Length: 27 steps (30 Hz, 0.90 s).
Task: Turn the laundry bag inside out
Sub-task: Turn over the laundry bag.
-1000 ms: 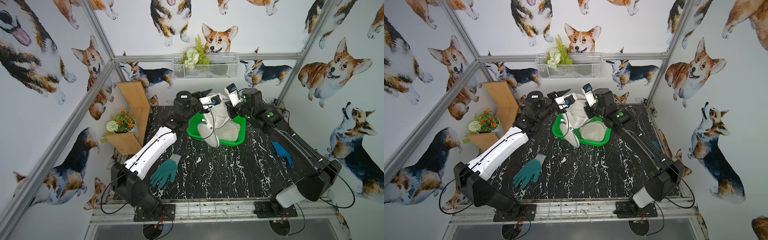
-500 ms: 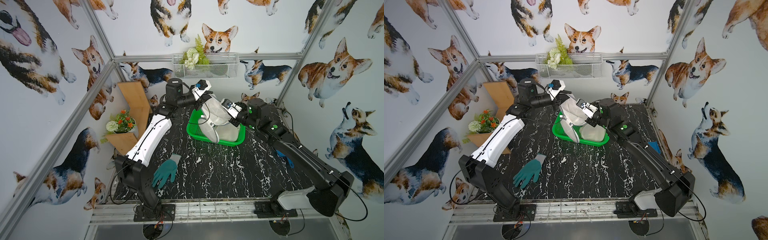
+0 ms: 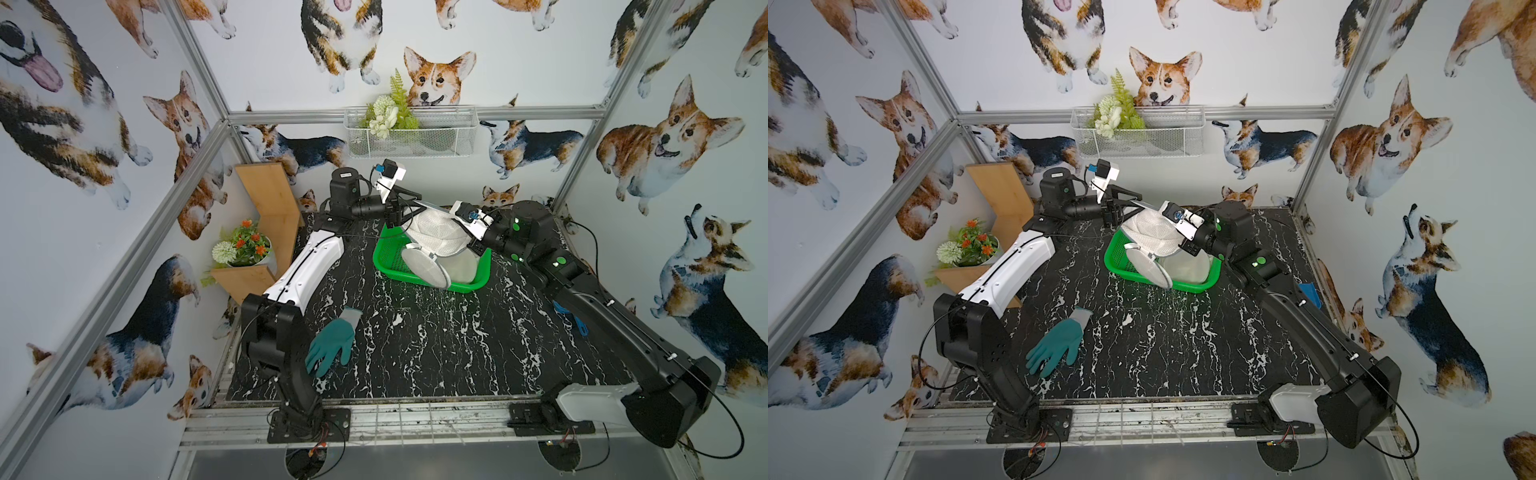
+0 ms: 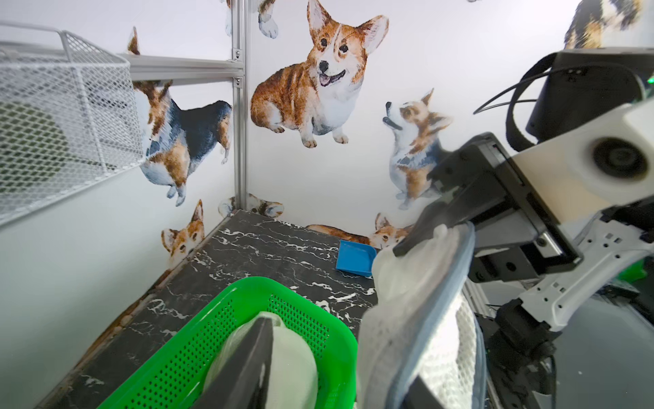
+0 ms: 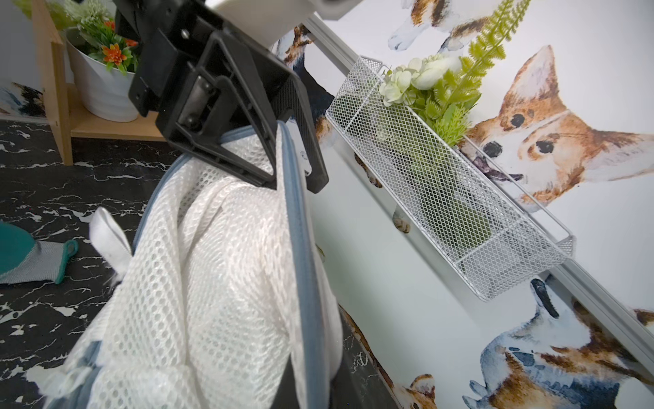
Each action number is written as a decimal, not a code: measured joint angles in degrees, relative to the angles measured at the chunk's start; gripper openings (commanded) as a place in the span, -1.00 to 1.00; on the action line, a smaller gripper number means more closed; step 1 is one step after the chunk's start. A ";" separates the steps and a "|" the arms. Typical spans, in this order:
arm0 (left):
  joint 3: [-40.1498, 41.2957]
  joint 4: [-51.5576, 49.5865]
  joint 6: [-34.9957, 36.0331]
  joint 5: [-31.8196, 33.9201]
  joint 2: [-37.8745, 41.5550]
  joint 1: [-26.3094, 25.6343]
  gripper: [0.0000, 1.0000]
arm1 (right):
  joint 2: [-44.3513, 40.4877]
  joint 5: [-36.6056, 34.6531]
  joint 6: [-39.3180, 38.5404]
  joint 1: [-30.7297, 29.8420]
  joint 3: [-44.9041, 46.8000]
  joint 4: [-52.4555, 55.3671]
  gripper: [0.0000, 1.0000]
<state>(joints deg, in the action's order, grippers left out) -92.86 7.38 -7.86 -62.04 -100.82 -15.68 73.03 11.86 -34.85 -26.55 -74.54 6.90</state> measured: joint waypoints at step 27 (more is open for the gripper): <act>16.06 23.78 -27.30 -4.02 0.15 2.21 0.31 | 3.10 12.46 31.34 6.34 6.25 -23.08 -1.00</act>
<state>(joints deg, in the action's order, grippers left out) -76.79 31.16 -35.16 -66.06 -100.66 -13.47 76.14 24.32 -3.51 -20.21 -68.29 -16.19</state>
